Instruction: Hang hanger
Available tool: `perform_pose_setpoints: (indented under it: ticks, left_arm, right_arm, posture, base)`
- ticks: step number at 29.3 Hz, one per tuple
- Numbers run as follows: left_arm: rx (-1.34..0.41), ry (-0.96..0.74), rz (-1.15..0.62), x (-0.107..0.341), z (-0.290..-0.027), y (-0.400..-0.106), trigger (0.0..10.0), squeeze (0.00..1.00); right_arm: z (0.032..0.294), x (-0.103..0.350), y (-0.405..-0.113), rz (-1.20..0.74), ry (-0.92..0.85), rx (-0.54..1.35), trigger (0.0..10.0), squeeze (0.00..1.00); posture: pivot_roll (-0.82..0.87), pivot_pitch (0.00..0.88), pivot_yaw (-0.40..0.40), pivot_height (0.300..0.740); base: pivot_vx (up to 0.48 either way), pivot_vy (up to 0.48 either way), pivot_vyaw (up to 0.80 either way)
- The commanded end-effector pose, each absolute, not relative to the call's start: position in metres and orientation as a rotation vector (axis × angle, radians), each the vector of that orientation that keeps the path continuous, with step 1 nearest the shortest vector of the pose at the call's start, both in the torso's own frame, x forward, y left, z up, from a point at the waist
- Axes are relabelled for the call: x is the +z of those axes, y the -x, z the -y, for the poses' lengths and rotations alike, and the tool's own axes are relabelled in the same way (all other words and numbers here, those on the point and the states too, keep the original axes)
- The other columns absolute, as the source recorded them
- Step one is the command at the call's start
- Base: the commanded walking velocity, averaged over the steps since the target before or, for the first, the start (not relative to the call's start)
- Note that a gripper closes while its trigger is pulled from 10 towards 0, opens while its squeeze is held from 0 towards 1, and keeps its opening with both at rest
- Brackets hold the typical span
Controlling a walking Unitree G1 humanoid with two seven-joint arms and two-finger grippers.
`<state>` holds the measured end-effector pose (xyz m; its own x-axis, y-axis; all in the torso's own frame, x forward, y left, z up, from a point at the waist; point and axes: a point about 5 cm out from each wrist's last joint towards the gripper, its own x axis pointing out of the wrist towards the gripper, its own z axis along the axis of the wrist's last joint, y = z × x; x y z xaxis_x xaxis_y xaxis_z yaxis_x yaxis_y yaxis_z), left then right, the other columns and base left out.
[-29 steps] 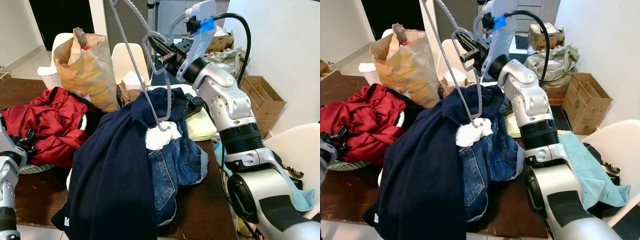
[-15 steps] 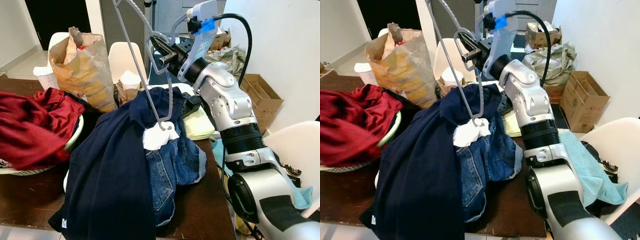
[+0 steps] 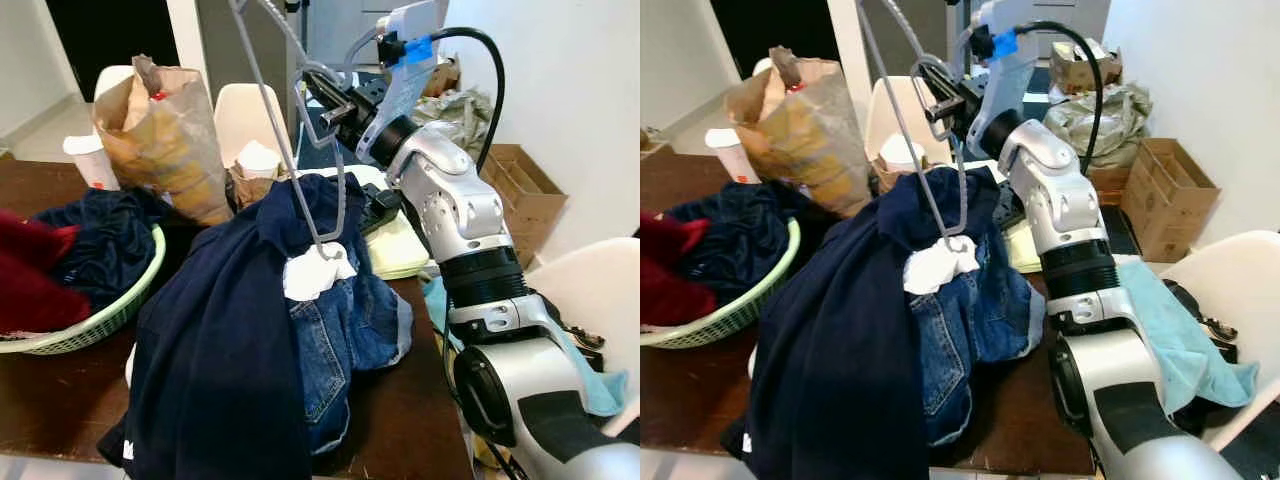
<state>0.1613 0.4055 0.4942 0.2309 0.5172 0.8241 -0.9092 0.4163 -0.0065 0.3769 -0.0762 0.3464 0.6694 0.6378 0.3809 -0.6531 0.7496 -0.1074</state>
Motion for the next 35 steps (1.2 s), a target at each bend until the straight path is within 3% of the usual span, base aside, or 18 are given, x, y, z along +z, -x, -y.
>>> perform_pose_setpoints:
  ticks: [1,10,22,24,26,28,30,32,34,35]
  left_arm:
    - [1.057,-0.549,0.787,0.480,-0.413,-0.174,0.0,0.00]
    - [1.010,-0.480,0.615,0.431,-0.423,-0.209,0.0,0.00]
    - [1.074,-0.514,0.529,0.418,-0.441,-0.208,0.0,0.00]
    - [1.007,-0.502,0.481,0.407,-0.439,-0.220,0.5,0.00]
    - [0.837,-0.513,0.355,0.375,-0.428,-0.250,1.9,0.00]
    - [0.743,-0.518,0.293,0.357,-0.419,-0.265,1.3,0.00]
    - [0.675,-0.522,0.246,0.341,-0.410,-0.276,1.5,0.00]
    - [0.519,-0.524,0.178,0.310,-0.384,-0.298,3.3,0.00]
    - [0.478,-0.517,0.164,0.302,-0.376,-0.303,3.3,0.00]
    - [0.458,-0.513,0.159,0.298,-0.371,-0.306,4.2,0.00]
  right_arm:
    - [0.077,0.345,-0.378,0.420,-0.031,0.720,10.0,0.00]
    - [0.076,0.344,-0.377,0.412,-0.013,0.726,10.0,0.00]
    - [0.072,0.340,-0.376,0.402,-0.010,0.733,10.0,0.00]
    - [0.072,0.339,-0.377,0.397,-0.006,0.730,10.0,0.00]
    - [0.071,0.337,-0.378,0.385,0.004,0.725,10.0,0.00]
    - [0.071,0.335,-0.378,0.379,0.009,0.721,10.0,0.00]
    - [0.071,0.334,-0.379,0.373,0.014,0.717,10.0,0.00]
    - [0.073,0.332,-0.381,0.355,0.029,0.695,10.0,0.00]
    - [0.074,0.332,-0.382,0.349,0.034,0.686,10.0,0.00]
    - [0.075,0.331,-0.383,0.341,0.038,0.675,10.0,0.00]
  posture:
    - [0.01,0.000,0.019,0.736]
    - [0.00,0.000,0.017,0.736]
    - [0.01,0.000,0.015,0.736]
    - [0.02,0.000,0.013,0.736]
    - [0.02,0.000,0.013,0.736]
    - [0.01,0.000,0.009,0.736]
    - [0.01,0.000,0.008,0.736]
    - [0.00,0.000,0.008,0.736]
    - [0.00,0.000,0.008,0.736]
    - [0.00,0.000,0.007,0.736]
  base:
    - [0.000,0.000,0.00]
    - [0.000,0.000,0.00]
    - [0.000,0.000,0.00]
    - [0.000,0.000,0.00]
    - [0.000,0.000,0.00]
    - [0.000,0.000,0.00]
    - [0.000,0.000,0.00]
    - [0.000,0.000,0.00]
    - [0.000,0.000,0.00]
    - [0.000,0.000,0.00]
